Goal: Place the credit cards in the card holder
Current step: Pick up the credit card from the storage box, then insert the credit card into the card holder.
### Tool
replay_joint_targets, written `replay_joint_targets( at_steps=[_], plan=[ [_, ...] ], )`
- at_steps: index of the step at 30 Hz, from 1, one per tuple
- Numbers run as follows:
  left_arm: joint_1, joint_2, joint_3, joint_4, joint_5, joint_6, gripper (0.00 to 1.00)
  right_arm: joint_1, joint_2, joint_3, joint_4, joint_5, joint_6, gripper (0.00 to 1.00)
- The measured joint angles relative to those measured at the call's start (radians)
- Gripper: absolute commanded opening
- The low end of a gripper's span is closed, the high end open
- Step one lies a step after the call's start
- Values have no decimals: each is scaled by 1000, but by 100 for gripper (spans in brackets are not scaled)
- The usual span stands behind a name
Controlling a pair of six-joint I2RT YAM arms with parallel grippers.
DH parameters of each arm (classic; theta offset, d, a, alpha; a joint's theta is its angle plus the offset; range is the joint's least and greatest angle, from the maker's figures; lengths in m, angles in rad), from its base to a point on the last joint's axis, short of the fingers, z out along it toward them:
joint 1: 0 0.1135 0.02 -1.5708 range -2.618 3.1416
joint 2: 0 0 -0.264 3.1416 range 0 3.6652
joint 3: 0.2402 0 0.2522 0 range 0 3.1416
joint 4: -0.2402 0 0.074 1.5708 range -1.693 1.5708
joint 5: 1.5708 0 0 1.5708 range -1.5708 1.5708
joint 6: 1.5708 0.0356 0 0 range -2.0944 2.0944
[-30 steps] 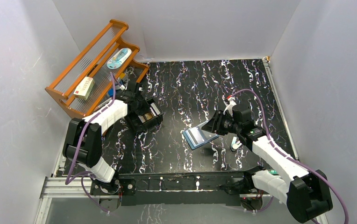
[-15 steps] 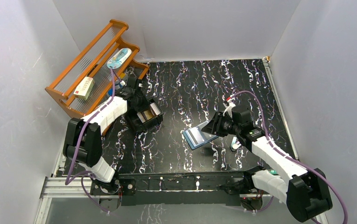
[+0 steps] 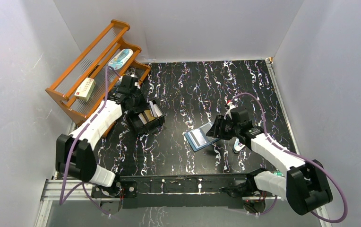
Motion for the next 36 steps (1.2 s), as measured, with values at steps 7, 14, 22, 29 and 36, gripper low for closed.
replay_joint_targets(
  at_steps=[7, 14, 22, 29, 36],
  plan=[
    [0, -135, -8, -9, 81, 21, 0, 0, 120, 41, -4, 34, -37, 63],
    [0, -203, -107, 49, 318, 15, 0, -12, 217, 106, -3, 74, -86, 71],
    [0, -326, -271, 121, 499, -90, 0, -28, 322, 144, 5, -6, -127, 64],
    [-13, -342, -328, 105, 494, -107, 0, -2, 285, 63, 70, -99, -18, 61],
    [-95, -322, -388, 222, 497, -165, 0, 112, 251, 13, 106, -124, 111, 61]
  ],
)
